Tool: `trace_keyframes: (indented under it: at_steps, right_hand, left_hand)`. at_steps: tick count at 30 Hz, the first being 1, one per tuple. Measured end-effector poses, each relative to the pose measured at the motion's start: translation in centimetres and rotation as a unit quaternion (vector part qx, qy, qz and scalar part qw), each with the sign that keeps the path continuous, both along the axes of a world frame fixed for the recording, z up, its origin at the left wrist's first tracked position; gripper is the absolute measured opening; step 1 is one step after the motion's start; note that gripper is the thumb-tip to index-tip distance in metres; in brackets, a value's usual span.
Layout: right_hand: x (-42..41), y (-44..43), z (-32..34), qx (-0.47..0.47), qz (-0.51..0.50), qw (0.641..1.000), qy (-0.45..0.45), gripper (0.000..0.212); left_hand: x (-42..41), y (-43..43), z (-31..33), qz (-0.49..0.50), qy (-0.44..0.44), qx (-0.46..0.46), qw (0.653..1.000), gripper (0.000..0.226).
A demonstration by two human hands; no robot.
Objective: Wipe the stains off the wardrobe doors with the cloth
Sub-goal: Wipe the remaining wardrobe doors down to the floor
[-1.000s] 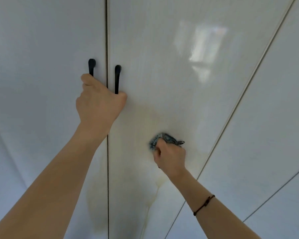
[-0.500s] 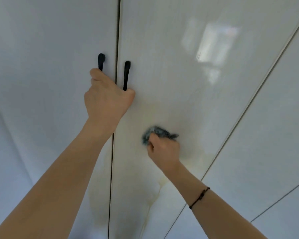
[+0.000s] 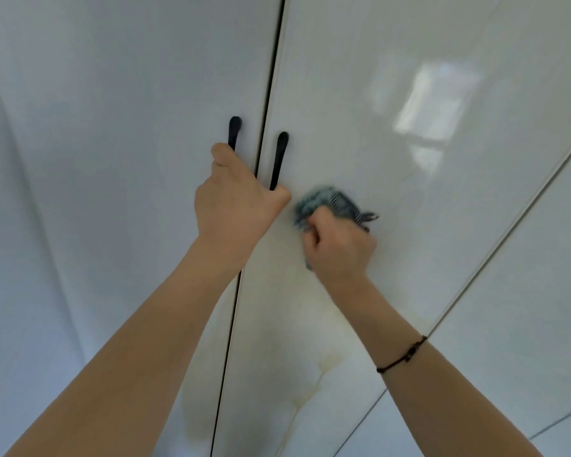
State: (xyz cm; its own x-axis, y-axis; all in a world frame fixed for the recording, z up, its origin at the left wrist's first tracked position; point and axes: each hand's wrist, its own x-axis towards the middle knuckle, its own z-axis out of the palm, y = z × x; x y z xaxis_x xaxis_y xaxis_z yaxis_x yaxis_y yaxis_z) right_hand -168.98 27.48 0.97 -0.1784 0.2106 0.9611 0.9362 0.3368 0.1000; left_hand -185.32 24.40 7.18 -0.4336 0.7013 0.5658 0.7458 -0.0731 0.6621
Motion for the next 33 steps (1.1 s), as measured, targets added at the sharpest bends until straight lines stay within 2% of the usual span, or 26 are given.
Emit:
trace_keyframes:
  at_steps: [3,5,7,9,10,11,13,15,17,20,22,23,25,27,29,31,33]
  right_hand:
    - [0.5,-0.7,-2.6,-0.027,0.021,0.998,-0.059,0.014]
    - [1.2,-0.9,-0.7,-0.029,0.029,0.998,-0.043,0.011]
    - [1.8,-0.9,3.7,-0.025,0.020,0.998,0.062,0.008]
    - [1.7,-0.5,8.5,-0.005,0.027,0.975,0.220,0.009]
    - [1.2,-0.2,9.7,0.007,0.037,0.962,0.270,0.009]
    - [0.2,0.3,9.8,0.023,0.036,0.962,0.271,0.009]
    - [-1.7,1.2,6.9,0.067,0.020,0.985,0.160,0.012]
    - [-3.2,1.3,1.5,0.072,0.042,0.996,0.035,0.023]
    - [-3.2,0.6,-3.2,0.048,0.050,0.997,-0.014,0.035]
    - [-1.9,-0.5,-6.3,0.006,0.042,0.999,-0.029,0.040]
    - [-1.3,-0.5,-5.0,-0.009,0.017,0.999,-0.025,0.027]
    - [-1.3,-0.4,-3.3,-0.010,0.003,1.000,0.007,0.020]
    - [-1.8,0.0,1.6,-0.023,-0.007,0.990,0.137,0.012]
    - [-3.1,0.3,5.4,-0.005,0.023,0.974,0.224,0.013]
    - [-4.2,0.6,5.0,0.021,0.029,0.984,0.174,0.014]
    - [-4.6,0.7,0.4,0.036,0.020,0.996,0.074,0.016]
    - [-3.9,0.1,-5.2,0.013,0.020,1.000,0.003,0.018]
  left_hand:
    - [-0.4,-0.3,-0.1,-0.022,0.009,-0.007,1.000,0.059]
    - [-1.0,-0.4,-0.1,-0.047,0.012,-0.015,0.999,0.062]
    - [-1.8,-0.5,0.0,-0.081,0.014,-0.027,0.996,0.069]
    - [-2.5,-0.3,0.0,-0.101,0.025,-0.030,0.994,0.072]
    - [-2.6,-0.3,0.0,-0.106,0.033,-0.026,0.993,0.070]
    - [-2.9,-0.2,-0.2,-0.111,0.038,-0.021,0.993,0.067]
    - [-3.3,0.0,-0.5,-0.128,0.045,-0.003,0.991,0.056]
    - [-3.9,0.0,-0.5,-0.147,0.049,0.010,0.988,0.042]
    - [-4.4,-0.1,-0.4,-0.174,0.051,0.006,0.983,0.030]
    - [-5.1,-0.1,-0.2,-0.225,0.045,-0.026,0.973,0.018]
    - [-5.5,-0.2,-0.2,-0.256,0.031,-0.051,0.965,0.019]
    - [-5.7,-0.2,-0.2,-0.268,0.025,-0.058,0.961,0.021]
    - [-6.0,-0.1,-0.3,-0.285,0.020,-0.061,0.956,0.026]
    - [-6.3,0.0,-0.6,-0.296,0.015,-0.058,0.953,0.030]
    - [-6.4,0.2,-0.9,-0.307,0.010,-0.054,0.950,0.032]
    - [-6.5,0.4,-1.1,-0.315,0.006,-0.054,0.948,0.036]
    - [-6.6,0.5,-1.2,-0.321,0.001,-0.052,0.946,0.039]
